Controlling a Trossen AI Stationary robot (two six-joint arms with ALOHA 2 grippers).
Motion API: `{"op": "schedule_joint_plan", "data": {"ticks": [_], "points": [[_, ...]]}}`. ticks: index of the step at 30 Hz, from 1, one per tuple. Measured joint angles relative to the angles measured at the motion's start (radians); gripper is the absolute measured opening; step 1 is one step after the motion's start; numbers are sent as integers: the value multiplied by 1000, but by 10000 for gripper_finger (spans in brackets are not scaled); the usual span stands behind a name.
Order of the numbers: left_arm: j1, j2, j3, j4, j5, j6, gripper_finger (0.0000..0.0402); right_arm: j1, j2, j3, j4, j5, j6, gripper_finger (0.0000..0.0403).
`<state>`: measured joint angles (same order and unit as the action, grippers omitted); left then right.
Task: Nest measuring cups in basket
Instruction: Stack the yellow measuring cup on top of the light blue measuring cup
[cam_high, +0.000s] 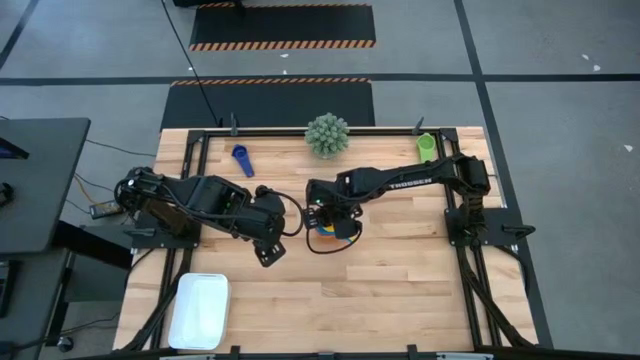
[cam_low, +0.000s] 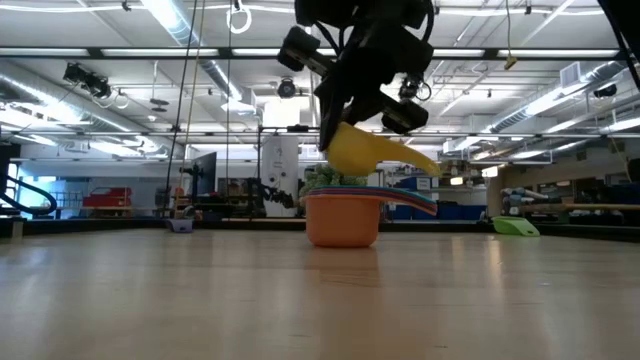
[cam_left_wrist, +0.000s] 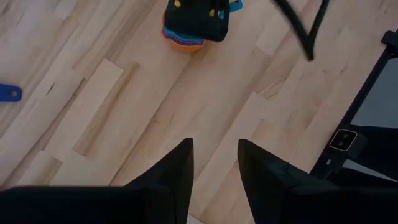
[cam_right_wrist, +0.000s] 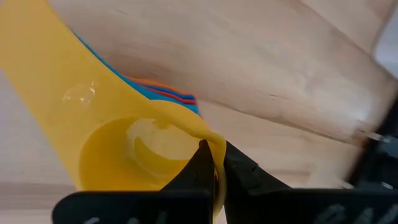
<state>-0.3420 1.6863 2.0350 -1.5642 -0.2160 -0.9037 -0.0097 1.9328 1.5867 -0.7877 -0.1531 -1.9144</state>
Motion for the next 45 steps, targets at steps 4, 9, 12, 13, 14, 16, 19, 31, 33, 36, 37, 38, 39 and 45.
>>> {"op": "schedule_joint_plan", "data": {"ticks": [4,9,12,13,14,16,19,31,33,36,37,38,39,45], "points": [[0,0,0,1,0,1,130,-1,-2,-10,31,0,1,14],[0,0,0,0,0,1,130,-23,-3,-12,39,-59,35,30],[0,0,0,0,0,1,130,-32,-3,-12,38,-81,41,37],[0,0,0,0,0,1,130,-34,-4,-12,38,-83,51,39],[0,0,0,0,0,1,130,-38,-4,-12,38,-84,57,41],[0,0,0,0,0,1,130,-43,-4,-12,37,-85,60,44],[0,0,0,0,0,1,130,-51,-5,-12,39,-85,58,51],[0,0,0,0,0,34,130,-66,-5,-12,37,-68,84,63],[0,0,0,0,0,36,130,-66,-7,-12,37,-66,90,64],[0,0,0,0,-1,36,130,-64,-28,-12,38,-10,120,64],[-1,0,0,0,-4,36,130,-62,-36,-6,36,23,156,63],[-4,0,0,0,-12,36,130,-60,-45,1,39,52,210,62],[-7,0,0,0,-20,42,130,-58,-56,7,38,80,267,60],[-34,0,0,1,-43,77,130,-51,-173,35,35,192,504,40]]}}
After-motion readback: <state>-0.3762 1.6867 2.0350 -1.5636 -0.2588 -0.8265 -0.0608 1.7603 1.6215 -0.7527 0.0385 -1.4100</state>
